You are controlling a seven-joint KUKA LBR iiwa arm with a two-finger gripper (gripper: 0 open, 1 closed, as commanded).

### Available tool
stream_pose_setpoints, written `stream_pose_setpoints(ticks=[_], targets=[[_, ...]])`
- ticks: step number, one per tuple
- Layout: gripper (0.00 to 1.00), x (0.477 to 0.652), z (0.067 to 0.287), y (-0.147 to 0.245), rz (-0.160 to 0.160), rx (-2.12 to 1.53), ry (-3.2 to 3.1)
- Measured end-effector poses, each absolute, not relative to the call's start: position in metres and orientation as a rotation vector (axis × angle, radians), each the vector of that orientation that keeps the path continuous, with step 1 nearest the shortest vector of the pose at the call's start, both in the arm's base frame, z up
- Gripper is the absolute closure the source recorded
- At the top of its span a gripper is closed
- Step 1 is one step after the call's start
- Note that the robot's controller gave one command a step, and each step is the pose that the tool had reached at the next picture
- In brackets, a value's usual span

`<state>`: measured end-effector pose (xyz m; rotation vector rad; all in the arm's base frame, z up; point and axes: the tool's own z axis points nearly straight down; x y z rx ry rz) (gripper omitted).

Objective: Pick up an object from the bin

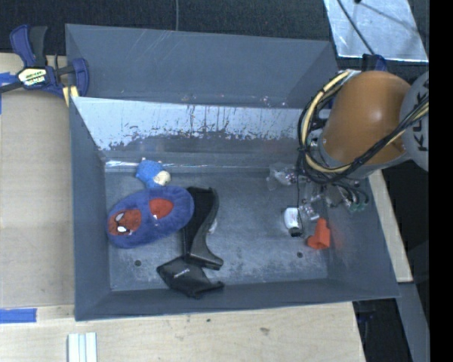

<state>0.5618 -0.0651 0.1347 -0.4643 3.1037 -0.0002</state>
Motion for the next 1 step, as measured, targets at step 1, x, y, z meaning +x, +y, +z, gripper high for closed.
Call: stream_pose_setpoints(ticks=[1], targets=[[0.0,0.5704,0.075,-0.1168,0.008,-0.641,3.076]])
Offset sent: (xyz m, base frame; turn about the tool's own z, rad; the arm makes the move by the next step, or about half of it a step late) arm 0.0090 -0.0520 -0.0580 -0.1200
